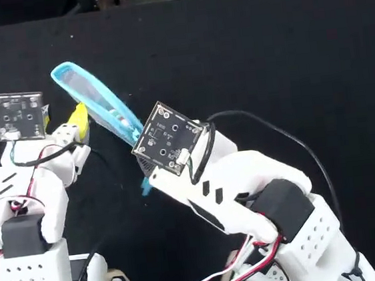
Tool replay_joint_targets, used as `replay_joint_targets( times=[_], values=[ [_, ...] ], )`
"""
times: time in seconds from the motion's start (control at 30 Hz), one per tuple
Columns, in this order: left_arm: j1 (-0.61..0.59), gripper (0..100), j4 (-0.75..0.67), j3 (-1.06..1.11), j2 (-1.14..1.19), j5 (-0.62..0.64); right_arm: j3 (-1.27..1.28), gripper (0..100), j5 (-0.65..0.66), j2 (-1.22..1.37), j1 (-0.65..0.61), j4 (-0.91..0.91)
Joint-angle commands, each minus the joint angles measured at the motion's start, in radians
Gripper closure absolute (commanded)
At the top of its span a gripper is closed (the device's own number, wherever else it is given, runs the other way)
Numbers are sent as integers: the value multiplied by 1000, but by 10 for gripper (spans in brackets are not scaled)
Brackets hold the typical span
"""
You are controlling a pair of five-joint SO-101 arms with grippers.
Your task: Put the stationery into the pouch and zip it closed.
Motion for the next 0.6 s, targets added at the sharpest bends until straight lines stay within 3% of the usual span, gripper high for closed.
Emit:
replay_joint_targets(
  times=[0.0, 0.23, 0.57],
  values=[
    [2, 794, -37, 19, -9, 40, -62, 988, 9, -28, -3, 2],
    [4, 793, 172, -35, -11, 37, -16, 987, 9, -28, -3, -41],
    [91, 791, 249, -27, -11, 37, 268, 986, -26, -35, -6, -262]
  ],
)
